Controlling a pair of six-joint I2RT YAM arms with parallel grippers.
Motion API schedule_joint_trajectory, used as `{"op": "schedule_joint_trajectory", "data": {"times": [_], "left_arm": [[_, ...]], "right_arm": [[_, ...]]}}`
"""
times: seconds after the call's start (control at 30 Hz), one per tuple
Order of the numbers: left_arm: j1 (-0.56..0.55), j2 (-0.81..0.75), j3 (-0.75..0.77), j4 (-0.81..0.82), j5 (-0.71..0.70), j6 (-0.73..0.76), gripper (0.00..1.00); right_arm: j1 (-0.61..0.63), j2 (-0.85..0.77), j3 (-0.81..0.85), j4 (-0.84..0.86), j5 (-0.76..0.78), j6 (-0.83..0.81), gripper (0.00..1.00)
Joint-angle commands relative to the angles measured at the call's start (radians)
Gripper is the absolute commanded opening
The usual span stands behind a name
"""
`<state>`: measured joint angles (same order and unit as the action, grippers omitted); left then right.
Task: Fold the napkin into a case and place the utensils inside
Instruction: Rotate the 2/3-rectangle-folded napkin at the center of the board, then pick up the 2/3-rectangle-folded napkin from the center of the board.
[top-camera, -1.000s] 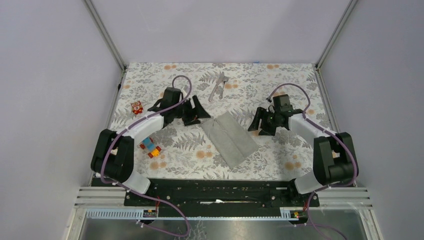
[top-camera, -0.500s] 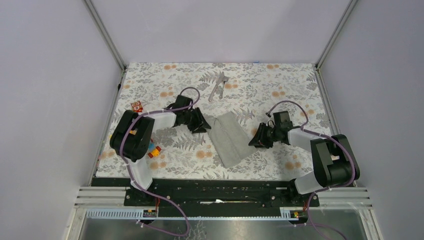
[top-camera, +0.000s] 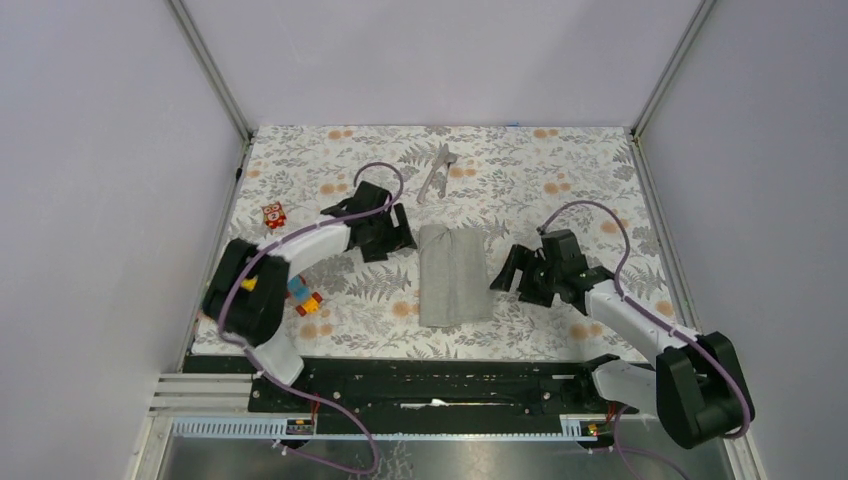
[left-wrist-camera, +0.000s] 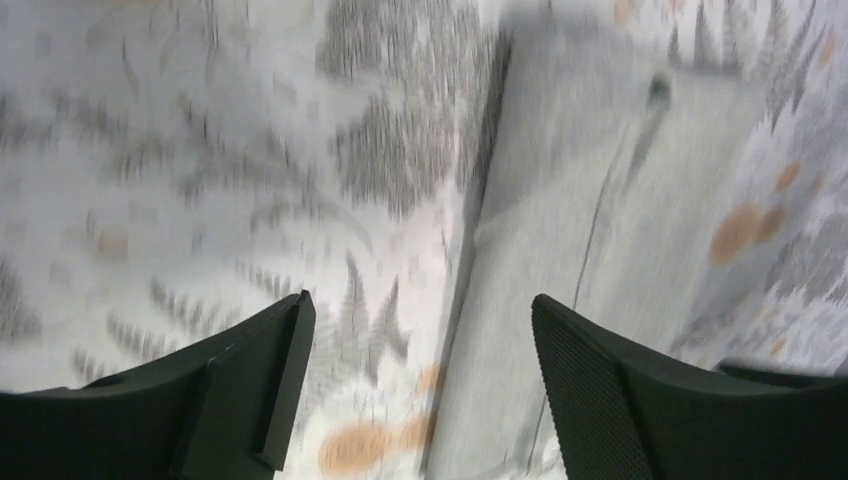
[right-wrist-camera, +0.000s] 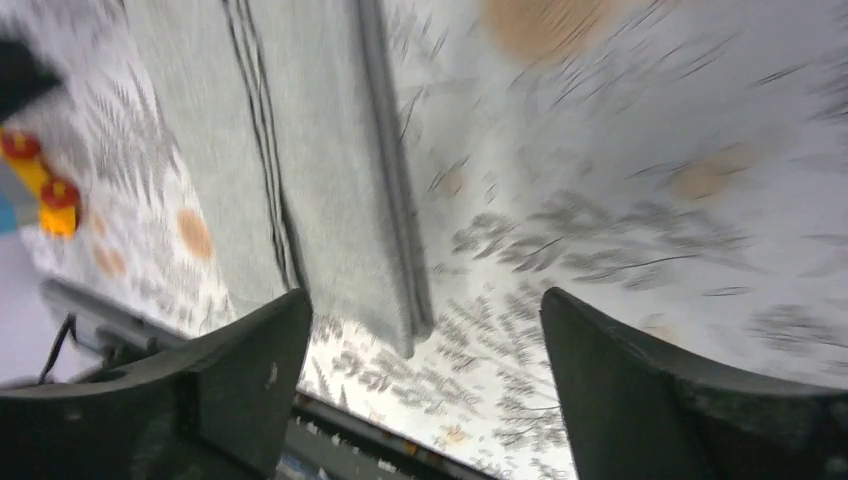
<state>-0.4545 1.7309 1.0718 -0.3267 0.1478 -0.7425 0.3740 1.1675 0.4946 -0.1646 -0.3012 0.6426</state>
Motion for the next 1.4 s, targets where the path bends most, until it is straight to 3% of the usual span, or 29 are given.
{"op": "schedule_joint_trajectory", "data": {"times": [0.0, 0.1, 0.23, 0.43, 0.6, 0.93, 1.17, 1.37], "left_arm": [[-0.171, -0.221, -0.066, -0.155, -0.143, -0.036, 0.89], [-0.382, -0.245, -0.006, -0.247, -0.234, -0.155, 0.94], [-0.602, -0.118, 0.180, -0.371, -0.374, -0.260, 0.94], [-0.736, 0.191, 0.527, -0.579, -0.454, -0.280, 0.76], [-0.767, 0.359, 0.703, -0.636, -0.451, -0.286, 0.65], [-0.776, 0.459, 0.734, -0.638, -0.488, -0.292, 0.52], [-0.775, 0.506, 0.778, -0.669, -0.515, -0.283, 0.49], [-0.771, 0.543, 0.787, -0.674, -0.497, -0.276, 0.39]], "right_arm": [[-0.129, -0.086, 0.093, -0.202, 0.211, -0.080, 0.98], [-0.204, -0.081, 0.134, -0.232, 0.311, -0.043, 1.00], [-0.243, 0.006, 0.218, -0.322, 0.456, -0.008, 1.00], [-0.333, 0.000, 0.173, -0.295, 0.364, 0.042, 1.00], [-0.346, -0.040, 0.147, -0.256, 0.341, 0.032, 1.00], [-0.363, 0.022, 0.140, -0.211, 0.290, -0.055, 1.00], [-0.362, 0.000, 0.102, -0.168, 0.226, -0.100, 1.00], [-0.362, 0.013, 0.106, -0.159, 0.141, -0.139, 1.00]]}}
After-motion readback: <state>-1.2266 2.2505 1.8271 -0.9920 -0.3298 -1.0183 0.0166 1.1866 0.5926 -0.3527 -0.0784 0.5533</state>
